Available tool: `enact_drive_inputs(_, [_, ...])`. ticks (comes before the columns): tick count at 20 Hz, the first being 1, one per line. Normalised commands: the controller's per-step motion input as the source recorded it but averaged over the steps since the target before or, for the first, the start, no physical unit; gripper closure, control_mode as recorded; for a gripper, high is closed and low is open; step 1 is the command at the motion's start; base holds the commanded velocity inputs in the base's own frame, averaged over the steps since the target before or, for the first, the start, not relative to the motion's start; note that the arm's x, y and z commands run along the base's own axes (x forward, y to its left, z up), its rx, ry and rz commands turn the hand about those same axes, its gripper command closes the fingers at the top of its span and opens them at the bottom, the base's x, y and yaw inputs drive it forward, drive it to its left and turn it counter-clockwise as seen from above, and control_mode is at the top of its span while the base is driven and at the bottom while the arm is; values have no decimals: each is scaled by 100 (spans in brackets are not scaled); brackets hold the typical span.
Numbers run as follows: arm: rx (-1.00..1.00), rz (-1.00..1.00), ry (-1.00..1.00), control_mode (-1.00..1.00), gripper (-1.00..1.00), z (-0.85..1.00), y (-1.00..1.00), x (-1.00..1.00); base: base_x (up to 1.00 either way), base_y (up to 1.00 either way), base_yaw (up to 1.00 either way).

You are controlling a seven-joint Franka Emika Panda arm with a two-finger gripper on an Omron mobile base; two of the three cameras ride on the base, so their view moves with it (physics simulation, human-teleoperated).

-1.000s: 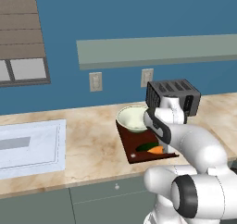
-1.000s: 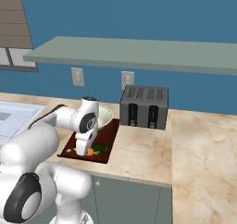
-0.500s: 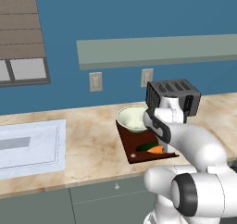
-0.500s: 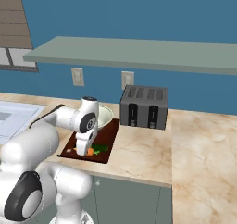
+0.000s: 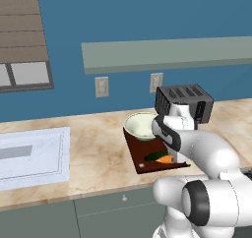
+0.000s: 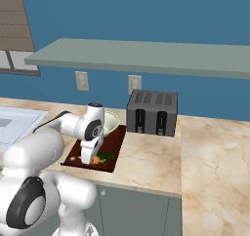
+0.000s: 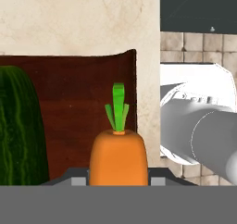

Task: Place the two vegetables and bowl onto the tray for setting up a vegetable dip station.

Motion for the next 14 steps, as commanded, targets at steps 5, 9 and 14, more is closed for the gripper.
enact_drive_inputs(5, [0,0,0,-100,100,-10,0,8,0,0,0])
enact_drive_inputs(9, [0,0,3,-100,100,-12,0,9,0,0,0])
enact_drive_inputs(14, [0,0,1,-100,100,-11,0,9,0,0,0])
